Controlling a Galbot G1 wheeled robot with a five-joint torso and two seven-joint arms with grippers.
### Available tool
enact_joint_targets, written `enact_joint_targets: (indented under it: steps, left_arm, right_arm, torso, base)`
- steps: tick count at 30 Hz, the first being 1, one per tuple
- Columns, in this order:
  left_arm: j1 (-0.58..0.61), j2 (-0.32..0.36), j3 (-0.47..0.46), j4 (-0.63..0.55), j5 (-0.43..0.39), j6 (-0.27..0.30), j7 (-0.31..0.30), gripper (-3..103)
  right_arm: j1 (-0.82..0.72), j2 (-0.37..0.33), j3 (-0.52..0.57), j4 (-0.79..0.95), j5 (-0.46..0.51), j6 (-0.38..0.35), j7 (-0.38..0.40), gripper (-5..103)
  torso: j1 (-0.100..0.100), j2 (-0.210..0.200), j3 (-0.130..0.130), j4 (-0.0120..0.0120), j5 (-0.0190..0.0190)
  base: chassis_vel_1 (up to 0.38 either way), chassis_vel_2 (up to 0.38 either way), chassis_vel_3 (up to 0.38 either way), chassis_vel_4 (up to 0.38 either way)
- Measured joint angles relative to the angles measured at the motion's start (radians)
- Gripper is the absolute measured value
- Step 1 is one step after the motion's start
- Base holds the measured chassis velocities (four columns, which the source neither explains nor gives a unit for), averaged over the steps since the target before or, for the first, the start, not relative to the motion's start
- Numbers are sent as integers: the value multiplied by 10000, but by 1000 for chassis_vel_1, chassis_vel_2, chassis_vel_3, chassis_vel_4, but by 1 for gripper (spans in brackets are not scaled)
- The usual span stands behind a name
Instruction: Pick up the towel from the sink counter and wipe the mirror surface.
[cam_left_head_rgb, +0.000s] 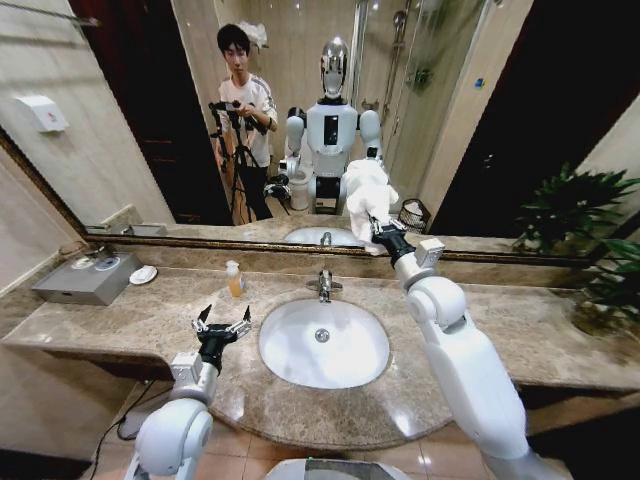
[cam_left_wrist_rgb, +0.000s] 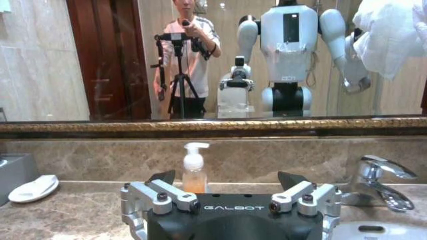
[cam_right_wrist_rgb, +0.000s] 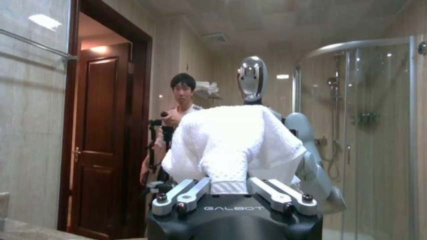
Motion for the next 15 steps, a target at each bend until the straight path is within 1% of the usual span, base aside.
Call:
enact_joint_targets:
  steps: [13,14,15]
  left_arm:
    - [0,1,-1,0,0,0,0,100]
    - [0,2,-1,0,0,0,0,100]
    - [-1,2,-1,0,0,0,0,100]
  right_arm:
    - [-58,100,-90,53,42,43,-69,10]
    - [-22,87,-91,43,87,108,-71,10]
    - [125,58,-91,58,332,154,-57,10]
  torso:
    - [1,0,0,4,-5]
    - [2,0,1,4,-4]
    - [1,0,1,0,-5]
  base:
    - [123,115,-107,-107]
    - [79,39,-49,-87]
    - [0,0,0,0]
